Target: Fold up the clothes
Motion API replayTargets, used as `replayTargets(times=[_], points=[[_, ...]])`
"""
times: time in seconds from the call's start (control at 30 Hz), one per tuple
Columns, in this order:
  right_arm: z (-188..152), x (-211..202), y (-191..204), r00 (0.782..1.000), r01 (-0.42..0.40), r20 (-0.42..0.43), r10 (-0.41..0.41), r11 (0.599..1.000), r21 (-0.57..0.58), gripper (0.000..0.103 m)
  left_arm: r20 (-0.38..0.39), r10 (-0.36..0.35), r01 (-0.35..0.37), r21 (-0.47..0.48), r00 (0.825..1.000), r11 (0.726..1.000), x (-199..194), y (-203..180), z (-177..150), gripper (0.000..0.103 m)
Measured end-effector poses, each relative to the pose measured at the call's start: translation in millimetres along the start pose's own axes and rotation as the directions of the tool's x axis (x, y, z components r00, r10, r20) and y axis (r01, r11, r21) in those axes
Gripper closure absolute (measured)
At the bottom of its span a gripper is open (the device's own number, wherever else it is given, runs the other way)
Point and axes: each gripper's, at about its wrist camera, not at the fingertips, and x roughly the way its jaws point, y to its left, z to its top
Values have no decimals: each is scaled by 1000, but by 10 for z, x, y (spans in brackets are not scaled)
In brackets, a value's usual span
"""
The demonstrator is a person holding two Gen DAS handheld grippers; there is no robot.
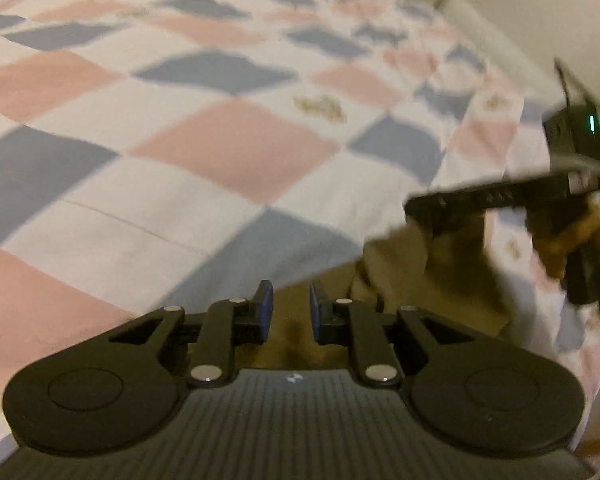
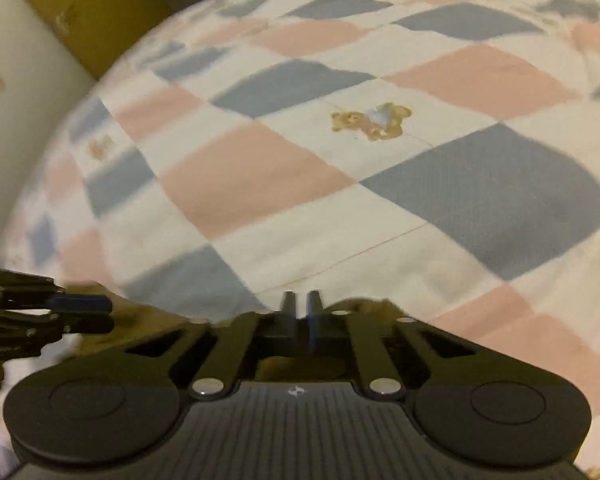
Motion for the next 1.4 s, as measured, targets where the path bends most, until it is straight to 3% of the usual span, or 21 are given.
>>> replayTargets(times=[0.13, 0.17, 0.23, 0.33, 0.43, 0.57, 0.63, 0.7, 0.8, 0.9, 0.97, 1.0, 1.1, 1.17, 1.27, 1.4], points=[[-2, -322, 80, 996, -24, 90, 26, 999, -31, 90, -39, -49, 52, 77, 998, 996, 88, -214, -210, 89], [20, -351, 92, 995, -19, 96, 24, 999, -48, 84, -43, -53, 57, 105, 998, 993, 93, -270, -258, 89], [75, -235, 99, 999, -2, 38, 6, 995, -104, 74, -62, -45, 54, 154, 997, 987, 112, -349, -343, 89], [7, 14, 108, 995, -31, -97, 14, 983, -180, 74, -78, -38, 52, 188, 996, 981, 77, -356, -401, 89], [-361, -69, 223, 984, -71, -173, 28, 966, -247, 74, -80, -30, 47, 220, 996, 974, -12, -352, -456, 88], [-964, -312, 226, 967, -53, -253, -13, 966, -254, 75, -84, -15, 31, 193, 996, 981, -99, -270, -612, 87], [-1104, -484, 217, 973, -54, -231, 2, 974, -221, 75, -71, -8, 21, 175, 997, 984, -161, -252, -638, 87], [-989, -656, 224, 989, -52, -146, 21, 976, -212, 75, -39, -10, 16, 163, 999, 986, -256, -265, -579, 87], [-594, -760, 213, 1000, -8, 6, 10, 968, -249, 67, -14, -52, 53, 126, 999, 991, -277, -277, -408, 78], [-176, -585, 185, 1000, 5, 26, 4, 950, -311, 57, -24, -133, 133, 35, 991, 990, -157, -274, -238, 72], [6, -401, 119, 1000, -7, 10, 10, 955, -297, 54, -29, -170, 169, -27, 985, 985, -62, -269, -181, 59], [65, -310, 66, 1000, -14, -2, 14, 962, -273, 53, -32, -176, 174, -63, 984, 983, 11, -260, -169, 59], [60, -97, -172, 997, -56, -59, 48, 988, -146, 58, -69, -167, 158, -116, 984, 980, 255, -283, -139, 60], [-72, -119, -269, 991, -118, -79, 110, 987, -112, 84, -67, -168, 163, -67, 984, 984, 294, -383, -164, 71], [-409, -266, -315, 983, -160, -107, 146, 978, -136, 85, -51, -174, 176, 25, 983, 984, 302, -536, -221, 91], [-927, -352, -381, 975, -136, -197, 107, 981, -138, 86, -71, -163, 175, 254, 984, 951, 223, -802, -443, 89]])
